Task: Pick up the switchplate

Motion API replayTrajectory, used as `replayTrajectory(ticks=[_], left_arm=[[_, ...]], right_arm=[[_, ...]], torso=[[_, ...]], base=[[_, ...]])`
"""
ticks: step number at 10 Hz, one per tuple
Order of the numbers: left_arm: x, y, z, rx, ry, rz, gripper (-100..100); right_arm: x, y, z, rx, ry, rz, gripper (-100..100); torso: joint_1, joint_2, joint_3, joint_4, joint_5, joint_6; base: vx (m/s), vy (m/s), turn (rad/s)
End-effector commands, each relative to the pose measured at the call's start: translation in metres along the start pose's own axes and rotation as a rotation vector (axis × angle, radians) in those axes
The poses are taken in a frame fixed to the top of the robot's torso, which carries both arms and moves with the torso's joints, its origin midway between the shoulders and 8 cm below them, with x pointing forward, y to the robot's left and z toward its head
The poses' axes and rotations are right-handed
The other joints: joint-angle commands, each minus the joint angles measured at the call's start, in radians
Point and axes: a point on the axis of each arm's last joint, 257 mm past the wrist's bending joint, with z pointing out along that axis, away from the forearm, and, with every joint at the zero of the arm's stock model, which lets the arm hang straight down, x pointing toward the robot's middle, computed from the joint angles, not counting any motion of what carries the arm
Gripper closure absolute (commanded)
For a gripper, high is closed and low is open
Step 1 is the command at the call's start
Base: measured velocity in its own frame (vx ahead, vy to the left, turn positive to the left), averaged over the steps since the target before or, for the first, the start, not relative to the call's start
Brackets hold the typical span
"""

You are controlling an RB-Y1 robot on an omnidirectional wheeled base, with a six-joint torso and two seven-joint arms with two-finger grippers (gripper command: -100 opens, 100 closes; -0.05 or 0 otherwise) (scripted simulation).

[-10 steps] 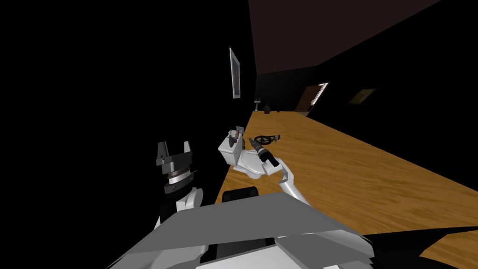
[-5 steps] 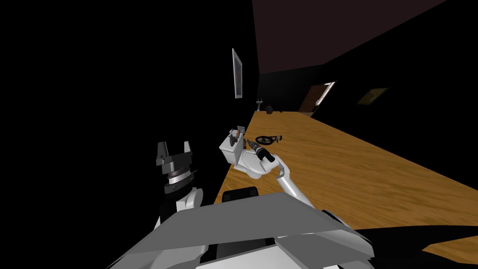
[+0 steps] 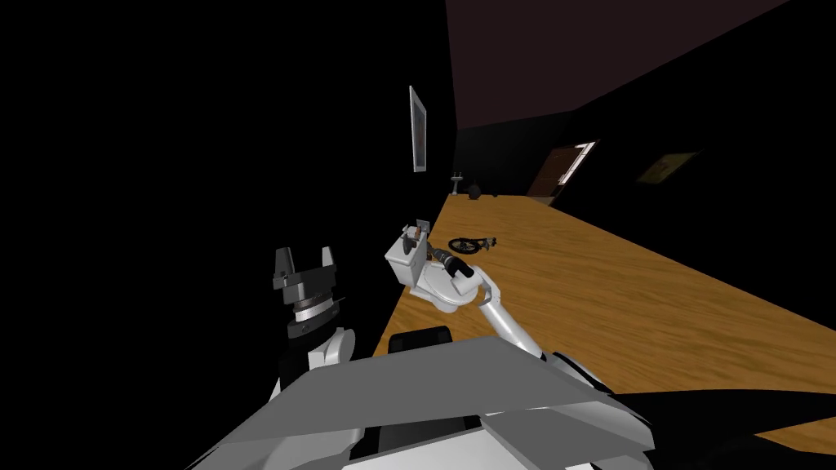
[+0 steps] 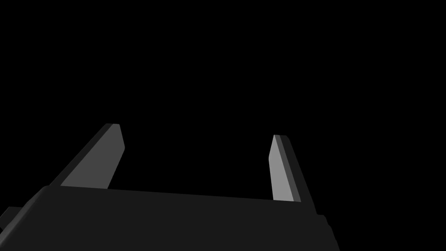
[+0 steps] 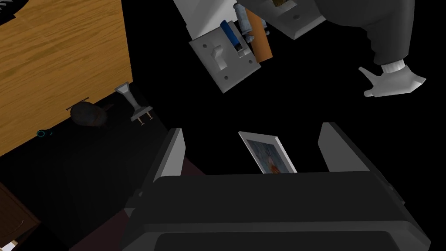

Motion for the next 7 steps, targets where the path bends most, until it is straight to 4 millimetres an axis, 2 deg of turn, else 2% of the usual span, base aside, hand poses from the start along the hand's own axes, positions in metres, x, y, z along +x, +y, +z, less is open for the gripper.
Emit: replayTrajectory(ticks=[1, 2, 3, 5, 6, 7], left_arm=[[0.000, 0.000, 0.000, 0.000, 0.000, 0.000, 0], [0.000, 0.000, 0.000, 0.000, 0.000, 0.000, 0], [0.000, 0.000, 0.000, 0.000, 0.000, 0.000, 0], [0.000, 0.000, 0.000, 0.000, 0.000, 0.000, 0], [0.000, 0.000, 0.000, 0.000, 0.000, 0.000, 0], [0.000, 0.000, 0.000, 0.000, 0.000, 0.000, 0]], right_arm=[[0.008, 0.002, 0.010, 0.013, 0.044, -0.076, -100], [0.013, -0.003, 0.009, 0.034, 0.064, -0.078, -100], [0.016, 0.002, 0.018, 0.035, 0.094, -0.147, -100], [0.022, -0.005, 0.018, 0.060, 0.119, -0.156, -100], [0.025, -0.001, 0.026, 0.064, 0.152, -0.233, -100], [0.029, -0.006, 0.025, 0.081, 0.169, -0.237, -100]], torso=[[0.000, 0.000, 0.000, 0.000, 0.000, 0.000], [0.000, 0.000, 0.000, 0.000, 0.000, -0.001], [0.000, 0.000, 0.000, 0.000, 0.000, 0.000], [0.000, 0.000, 0.000, 0.000, 0.000, 0.000], [0.000, 0.000, 0.000, 0.000, 0.000, 0.000], [0.000, 0.000, 0.000, 0.000, 0.000, -0.001]], base=[[-0.021, -0.015, 0.120], [-0.019, -0.023, 0.084], [-0.019, -0.025, 0.115], [-0.013, -0.016, 0.036], [-0.018, -0.019, 0.112], [-0.016, -0.022, 0.090]])
